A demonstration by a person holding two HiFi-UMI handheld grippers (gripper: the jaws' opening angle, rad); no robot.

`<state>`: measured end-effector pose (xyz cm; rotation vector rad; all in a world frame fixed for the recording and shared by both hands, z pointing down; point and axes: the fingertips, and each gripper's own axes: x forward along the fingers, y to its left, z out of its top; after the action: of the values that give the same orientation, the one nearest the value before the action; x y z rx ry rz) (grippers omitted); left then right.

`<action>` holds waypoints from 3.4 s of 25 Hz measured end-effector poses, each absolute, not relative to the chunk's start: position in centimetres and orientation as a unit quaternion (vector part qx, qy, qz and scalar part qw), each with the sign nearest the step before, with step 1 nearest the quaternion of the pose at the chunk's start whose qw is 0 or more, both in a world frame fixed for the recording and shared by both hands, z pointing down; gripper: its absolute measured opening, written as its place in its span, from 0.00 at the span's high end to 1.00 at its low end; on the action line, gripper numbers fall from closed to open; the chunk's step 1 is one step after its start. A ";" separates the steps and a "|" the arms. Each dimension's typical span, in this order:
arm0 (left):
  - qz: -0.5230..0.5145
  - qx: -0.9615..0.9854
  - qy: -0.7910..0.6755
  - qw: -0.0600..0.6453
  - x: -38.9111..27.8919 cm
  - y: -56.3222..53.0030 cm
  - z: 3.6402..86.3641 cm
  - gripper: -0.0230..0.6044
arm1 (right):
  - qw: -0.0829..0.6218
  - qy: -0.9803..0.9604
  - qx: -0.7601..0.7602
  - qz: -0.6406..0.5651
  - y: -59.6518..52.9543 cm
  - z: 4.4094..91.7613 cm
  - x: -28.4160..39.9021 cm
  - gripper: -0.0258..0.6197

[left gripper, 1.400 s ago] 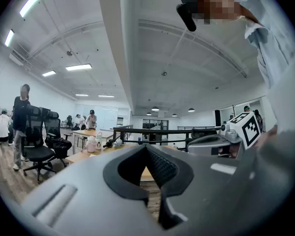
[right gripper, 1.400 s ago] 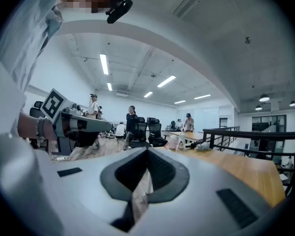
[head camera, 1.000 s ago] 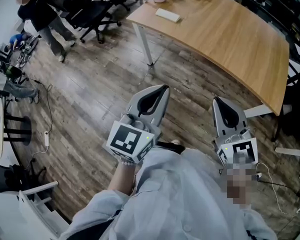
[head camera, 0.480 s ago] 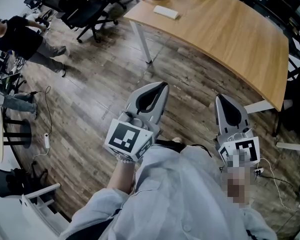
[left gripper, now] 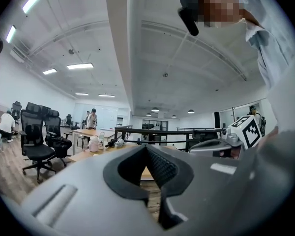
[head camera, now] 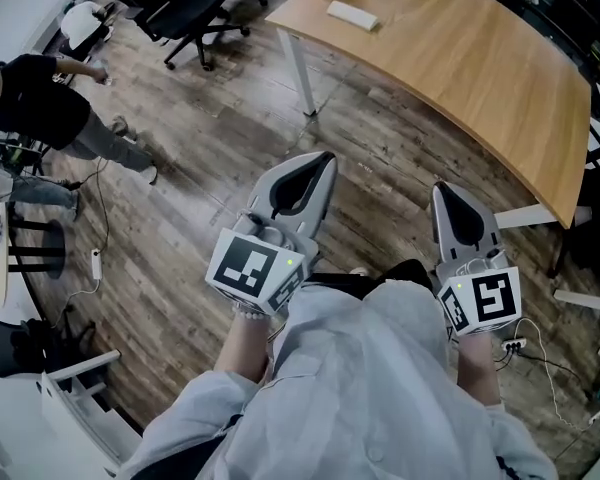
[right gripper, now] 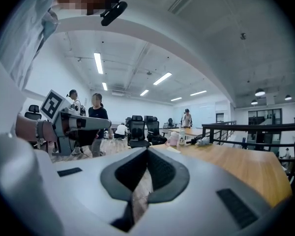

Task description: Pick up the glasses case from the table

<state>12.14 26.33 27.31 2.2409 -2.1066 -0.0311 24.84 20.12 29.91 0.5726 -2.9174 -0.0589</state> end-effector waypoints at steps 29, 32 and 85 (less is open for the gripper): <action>-0.026 0.632 -0.774 0.039 4.7 23.2 27.7 0.96 | 0.084 -0.993 0.080 -0.015 12.8 30.9 16.7 0.96; -0.023 0.624 -0.780 0.040 3.5 21.3 27.8 0.96 | 0.081 -0.994 0.071 -0.013 10.5 30.9 15.2 0.96; -0.036 0.569 -0.822 -0.001 -9.3 6.4 24.4 0.96 | 0.050 -0.998 0.034 -0.031 -8.4 28.7 2.4 0.96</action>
<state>-9.26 6.36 24.36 1.7877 -2.5841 -0.1146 2.41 -8.41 28.67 0.1030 -3.0377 -0.0944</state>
